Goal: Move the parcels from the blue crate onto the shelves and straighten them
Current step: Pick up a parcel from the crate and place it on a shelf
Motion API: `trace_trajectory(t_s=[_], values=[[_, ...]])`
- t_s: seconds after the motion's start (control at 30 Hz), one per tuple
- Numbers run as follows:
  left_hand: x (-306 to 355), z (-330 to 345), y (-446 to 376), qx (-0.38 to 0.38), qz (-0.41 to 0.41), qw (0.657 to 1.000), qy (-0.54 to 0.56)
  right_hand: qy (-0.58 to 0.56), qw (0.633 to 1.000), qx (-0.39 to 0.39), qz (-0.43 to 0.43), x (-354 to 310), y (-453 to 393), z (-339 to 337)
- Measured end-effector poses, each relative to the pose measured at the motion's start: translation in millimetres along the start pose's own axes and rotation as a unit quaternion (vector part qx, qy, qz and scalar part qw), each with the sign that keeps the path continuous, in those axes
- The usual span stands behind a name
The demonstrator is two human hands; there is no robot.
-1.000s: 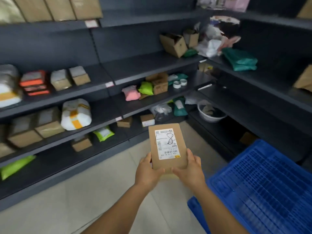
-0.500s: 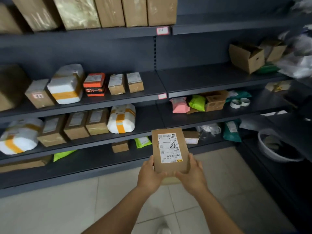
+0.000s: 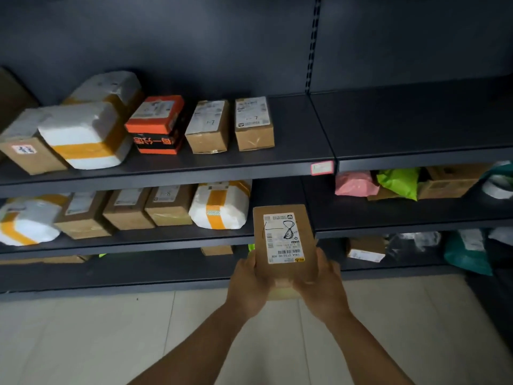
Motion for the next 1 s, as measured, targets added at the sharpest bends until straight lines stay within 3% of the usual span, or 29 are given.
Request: trace_trajectory(t_s=[0.27,0.4,0.53,0.63,0.77,0.87,1.0], values=[[-36.7,2.3,-120.6,0.010,0.029,0.998,-0.046,0.012,1.000,0.012,0.004,-14.1,-122.7,45.2],[-54.1,5.9,-172.8,-0.018,0.062,0.984,-0.163,0.056,0.998,0.020,-0.031,-30.8,-171.4,70.3],[-62.2,13.4,-202.8,-0.053,0.123,0.936,-0.325,0.100,0.994,0.035,-0.037,-38.4,-204.6,88.7],[-52.8,3.3,-218.9,-0.033,0.176,0.894,-0.411,0.115,0.990,0.058,-0.052,-49.8,-223.4,96.3],[-53.2,-6.7,-233.1,-0.059,0.177,0.852,-0.489,0.142,0.987,0.062,-0.029,-55.6,-233.2,107.0],[-62.0,-12.2,-224.1,-0.063,0.174,0.857,-0.480,0.212,0.974,0.069,-0.029,-55.8,-218.1,116.6],[-75.9,-30.8,-187.7,-0.040,0.158,0.878,-0.451,0.266,0.955,0.057,-0.117,-69.5,-174.5,135.8]])
Point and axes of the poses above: each hand's wrist, its own y-axis away from the middle knuckle, its own z-axis out of the palm, x = y × z, the point moved 6 cm from there along -y, towards the middle knuckle, and after that the axes turned 9 degrees about z, right-handed, at the moved point
